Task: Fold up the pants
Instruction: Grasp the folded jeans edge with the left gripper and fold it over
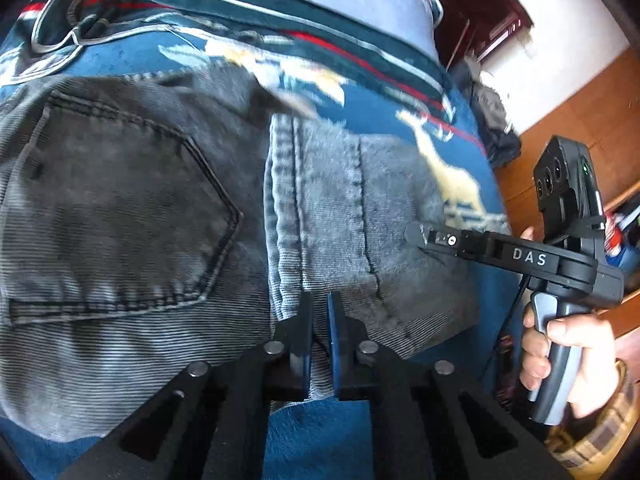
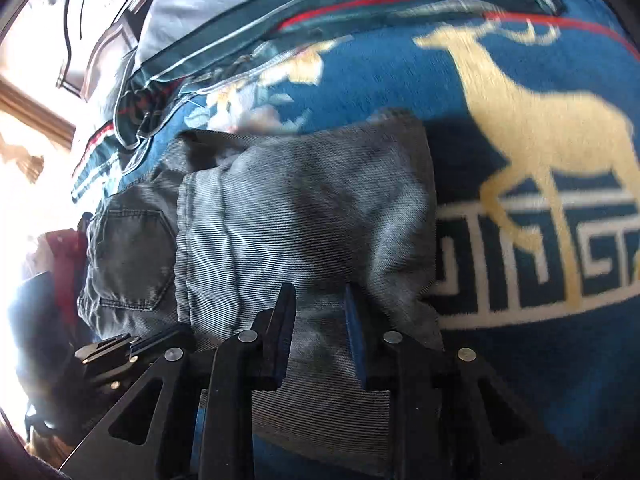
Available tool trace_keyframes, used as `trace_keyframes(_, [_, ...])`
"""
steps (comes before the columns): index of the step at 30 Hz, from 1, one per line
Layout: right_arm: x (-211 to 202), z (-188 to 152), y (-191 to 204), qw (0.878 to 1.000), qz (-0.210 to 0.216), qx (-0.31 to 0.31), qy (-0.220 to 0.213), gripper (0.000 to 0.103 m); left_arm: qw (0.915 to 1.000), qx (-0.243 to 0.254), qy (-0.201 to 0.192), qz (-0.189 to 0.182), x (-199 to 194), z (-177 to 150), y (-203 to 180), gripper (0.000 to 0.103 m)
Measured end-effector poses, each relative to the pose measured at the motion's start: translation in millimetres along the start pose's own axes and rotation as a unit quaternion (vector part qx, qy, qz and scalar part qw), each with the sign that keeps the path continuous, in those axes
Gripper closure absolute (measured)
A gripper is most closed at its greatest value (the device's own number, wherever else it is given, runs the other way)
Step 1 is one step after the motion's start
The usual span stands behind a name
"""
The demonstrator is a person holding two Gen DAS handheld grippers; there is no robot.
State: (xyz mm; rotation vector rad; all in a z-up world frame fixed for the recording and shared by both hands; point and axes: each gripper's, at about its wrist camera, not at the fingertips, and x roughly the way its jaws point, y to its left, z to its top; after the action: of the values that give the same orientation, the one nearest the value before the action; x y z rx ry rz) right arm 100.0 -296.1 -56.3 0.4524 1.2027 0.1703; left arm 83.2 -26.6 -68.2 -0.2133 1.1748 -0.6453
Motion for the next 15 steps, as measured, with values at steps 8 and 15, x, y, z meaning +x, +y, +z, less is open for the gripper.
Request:
trace_keyframes(8, [-4.9,61.9,68.5,0.994,0.077,-0.072,-0.022,0.066,0.9949,-0.03,-0.073,0.064,-91.6,33.5,62.7,0.092])
trace_keyframes(15, [55.2,105.5,116.9,0.991,0.088,-0.1,0.01,0.051,0.9884,-0.043,-0.042,0.14,-104.3,47.2,138.7,0.092])
